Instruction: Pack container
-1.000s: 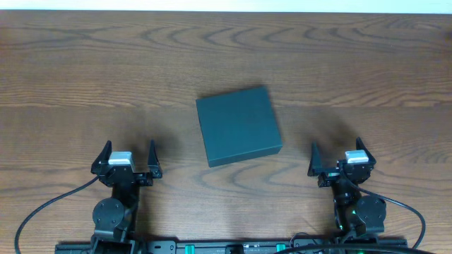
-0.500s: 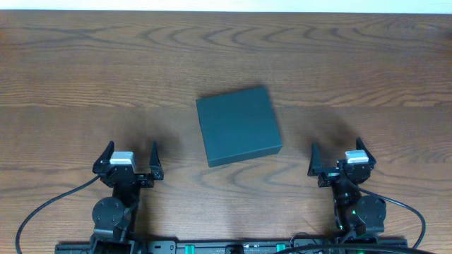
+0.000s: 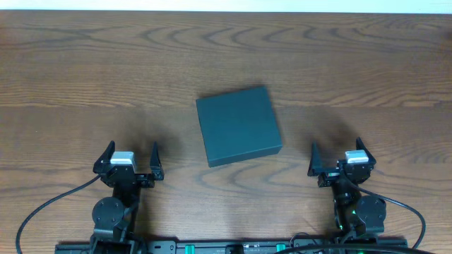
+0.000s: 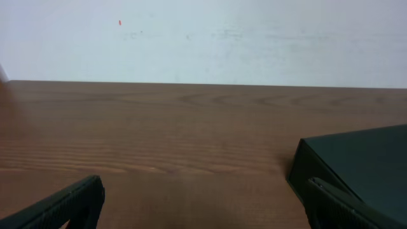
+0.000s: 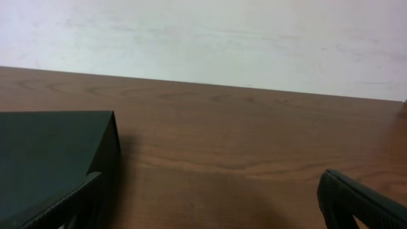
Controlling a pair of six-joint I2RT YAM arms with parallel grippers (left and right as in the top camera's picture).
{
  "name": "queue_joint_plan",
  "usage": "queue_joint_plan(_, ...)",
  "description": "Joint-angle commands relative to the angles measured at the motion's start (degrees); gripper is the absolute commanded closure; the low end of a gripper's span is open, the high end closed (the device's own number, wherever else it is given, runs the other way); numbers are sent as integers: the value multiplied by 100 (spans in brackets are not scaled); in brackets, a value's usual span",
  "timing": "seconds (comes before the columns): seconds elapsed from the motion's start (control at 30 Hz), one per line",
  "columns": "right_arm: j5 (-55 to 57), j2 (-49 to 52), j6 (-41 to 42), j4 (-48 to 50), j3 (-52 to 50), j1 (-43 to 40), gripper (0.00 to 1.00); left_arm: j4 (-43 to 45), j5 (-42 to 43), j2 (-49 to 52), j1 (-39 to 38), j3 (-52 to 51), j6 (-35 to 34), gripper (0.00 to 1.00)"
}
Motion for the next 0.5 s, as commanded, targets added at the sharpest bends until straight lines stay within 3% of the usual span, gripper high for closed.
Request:
queue_joint_plan(0.0, 4, -42, -7, 2, -33, -57, 1, -238, -13, -28, 28, -111, -90, 1)
queue_joint_plan(0.47, 2, -42, -7, 2, -33, -57, 1, -238, -13, -31, 28, -111, -92, 1)
